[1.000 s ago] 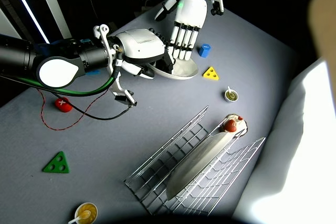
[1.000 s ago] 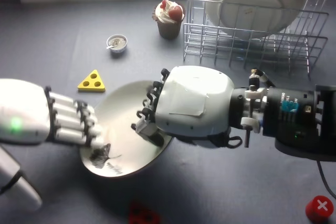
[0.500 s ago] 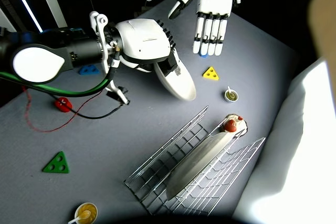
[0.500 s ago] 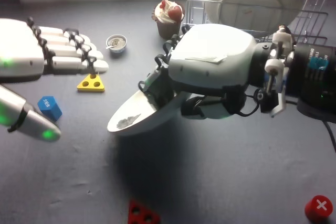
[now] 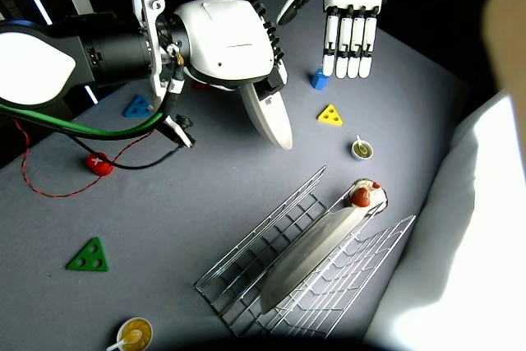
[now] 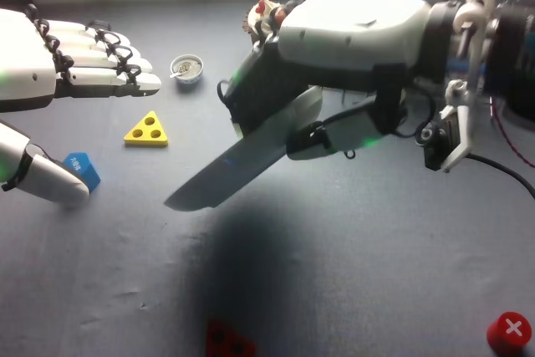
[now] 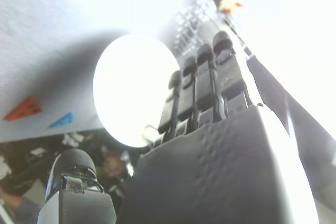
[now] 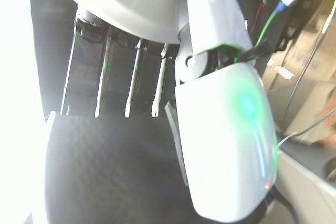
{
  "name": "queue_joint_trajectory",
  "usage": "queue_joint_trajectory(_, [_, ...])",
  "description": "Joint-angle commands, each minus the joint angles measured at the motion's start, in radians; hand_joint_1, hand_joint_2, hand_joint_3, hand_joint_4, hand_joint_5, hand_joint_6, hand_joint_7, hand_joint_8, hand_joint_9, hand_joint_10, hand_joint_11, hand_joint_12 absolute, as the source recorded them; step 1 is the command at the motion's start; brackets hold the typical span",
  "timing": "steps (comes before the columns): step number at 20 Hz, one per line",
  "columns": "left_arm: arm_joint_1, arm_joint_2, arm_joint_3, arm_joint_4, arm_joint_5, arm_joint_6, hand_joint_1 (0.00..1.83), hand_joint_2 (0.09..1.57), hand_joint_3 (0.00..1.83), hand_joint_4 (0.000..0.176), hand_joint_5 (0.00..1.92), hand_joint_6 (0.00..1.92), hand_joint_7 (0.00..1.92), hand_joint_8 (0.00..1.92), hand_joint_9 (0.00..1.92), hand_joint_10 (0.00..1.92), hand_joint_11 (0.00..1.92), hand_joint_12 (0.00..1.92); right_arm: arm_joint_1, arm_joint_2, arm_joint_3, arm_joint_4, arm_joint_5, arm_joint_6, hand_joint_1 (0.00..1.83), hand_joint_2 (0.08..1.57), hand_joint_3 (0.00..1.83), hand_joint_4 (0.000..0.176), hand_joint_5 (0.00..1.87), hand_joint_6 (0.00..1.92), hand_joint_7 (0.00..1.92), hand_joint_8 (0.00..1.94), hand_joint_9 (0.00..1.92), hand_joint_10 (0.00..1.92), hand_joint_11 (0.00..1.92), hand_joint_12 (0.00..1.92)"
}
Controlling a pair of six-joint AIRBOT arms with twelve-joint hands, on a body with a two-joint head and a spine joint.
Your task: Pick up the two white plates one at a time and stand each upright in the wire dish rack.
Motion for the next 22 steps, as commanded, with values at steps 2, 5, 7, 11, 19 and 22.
queue_joint_trajectory(2, [-0.018, 0.010, 0.009, -0.071, -0.042, -0.001, 0.00, 0.96, 0.00, 0.000, 0.03, 0.00, 0.05, 0.00, 0.07, 0.00, 0.10, 0.01, 0.040, 0.017, -0.002, -0.004, 0.117, 0.093, 1.49, 1.05, 0.00, 0.000, 0.96, 0.98, 1.10, 0.48, 1.13, 0.70, 1.01, 1.35])
queue_joint_trajectory(5, [-0.020, 0.011, 0.009, -0.070, -0.040, -0.001, 0.00, 0.96, 0.00, 0.000, 0.03, 0.00, 0.04, 0.00, 0.05, 0.00, 0.09, 0.01, 0.086, 0.038, -0.001, -0.111, 0.107, 0.301, 1.49, 1.07, 0.00, 0.000, 0.92, 1.04, 1.04, 0.60, 1.09, 0.77, 0.99, 1.38])
queue_joint_trajectory(7, [-0.022, 0.011, 0.008, -0.070, -0.041, -0.001, 0.00, 0.96, 0.00, 0.000, 0.03, 0.00, 0.05, 0.00, 0.05, 0.00, 0.09, 0.01, 0.126, 0.055, -0.003, -0.189, 0.089, 0.440, 1.49, 1.07, 0.00, 0.000, 0.92, 1.04, 1.05, 0.59, 1.08, 0.79, 0.98, 1.39])
queue_joint_trajectory(11, [-0.024, 0.011, 0.007, -0.064, -0.043, -0.001, 0.00, 0.96, 0.00, 0.000, 0.01, 0.00, 0.04, 0.00, 0.05, 0.00, 0.08, 0.00, 0.204, 0.093, -0.003, -0.357, 0.049, 0.696, 1.49, 1.07, 0.00, 0.000, 0.91, 1.04, 1.03, 0.64, 1.08, 0.79, 1.00, 1.37])
queue_joint_trajectory(19, [-0.024, 0.010, 0.000, -0.050, -0.046, -0.001, 0.00, 0.96, 0.00, 0.000, 0.02, 0.00, 0.05, 0.00, 0.06, 0.00, 0.09, 0.01, 0.319, 0.159, 0.015, -0.746, 0.040, 1.225, 1.49, 1.06, 0.00, 0.000, 0.94, 0.97, 1.09, 0.54, 1.11, 0.74, 1.01, 1.35])
queue_joint_trajectory(22, [-0.024, 0.019, 0.000, -0.057, -0.069, -0.001, 0.00, 0.96, 0.00, 0.000, 0.02, 0.01, 0.04, 0.01, 0.05, 0.00, 0.09, 0.01, 0.337, 0.177, 0.015, -0.785, 0.049, 1.284, 1.49, 1.06, 0.00, 0.000, 0.94, 0.98, 1.09, 0.54, 1.10, 0.77, 1.00, 1.37])
